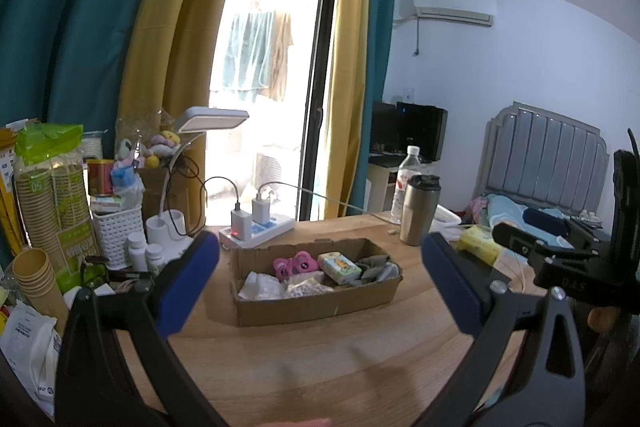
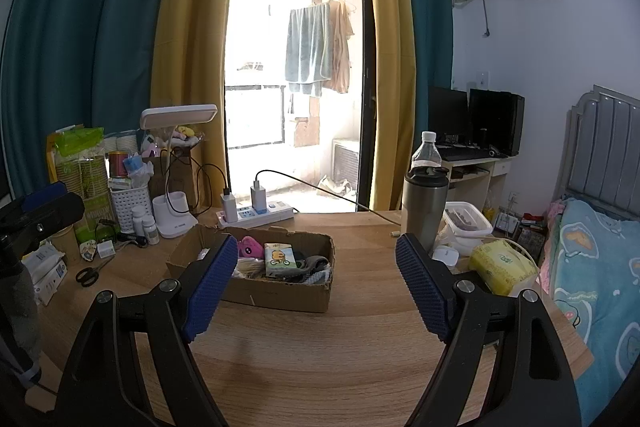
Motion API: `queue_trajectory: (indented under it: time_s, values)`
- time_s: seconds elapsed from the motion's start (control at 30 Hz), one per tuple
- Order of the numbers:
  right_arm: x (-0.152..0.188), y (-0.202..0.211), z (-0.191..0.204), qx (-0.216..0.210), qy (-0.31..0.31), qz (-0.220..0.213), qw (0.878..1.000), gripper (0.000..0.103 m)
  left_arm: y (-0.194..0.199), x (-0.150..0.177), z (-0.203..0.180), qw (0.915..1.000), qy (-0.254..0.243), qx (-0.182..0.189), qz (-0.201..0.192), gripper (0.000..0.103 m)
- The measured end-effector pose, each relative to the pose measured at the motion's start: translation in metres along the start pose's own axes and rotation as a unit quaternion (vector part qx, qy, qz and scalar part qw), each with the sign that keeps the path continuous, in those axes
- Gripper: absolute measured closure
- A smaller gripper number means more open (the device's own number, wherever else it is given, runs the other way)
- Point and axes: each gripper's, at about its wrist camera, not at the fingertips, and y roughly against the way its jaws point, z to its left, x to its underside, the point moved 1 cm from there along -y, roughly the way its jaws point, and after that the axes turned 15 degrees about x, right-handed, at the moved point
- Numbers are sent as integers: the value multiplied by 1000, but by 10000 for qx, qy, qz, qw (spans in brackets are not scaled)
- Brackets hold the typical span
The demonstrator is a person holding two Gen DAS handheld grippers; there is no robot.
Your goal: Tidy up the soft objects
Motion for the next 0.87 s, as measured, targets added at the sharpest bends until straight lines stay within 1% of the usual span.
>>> queue_trajectory:
  time_s: [0.53,0.77,0.87]
  values:
    - [0,0,0,3,0,10,10000,19,1,1,0,10000,5,20,20,1]
    - [6,-1,6,-23,53,59,10000,19,1,2,1,10000,2,52,25,1]
    - [7,-5,9,-57,96,112,9999,19,-5,5,4,9999,15,62,100,1]
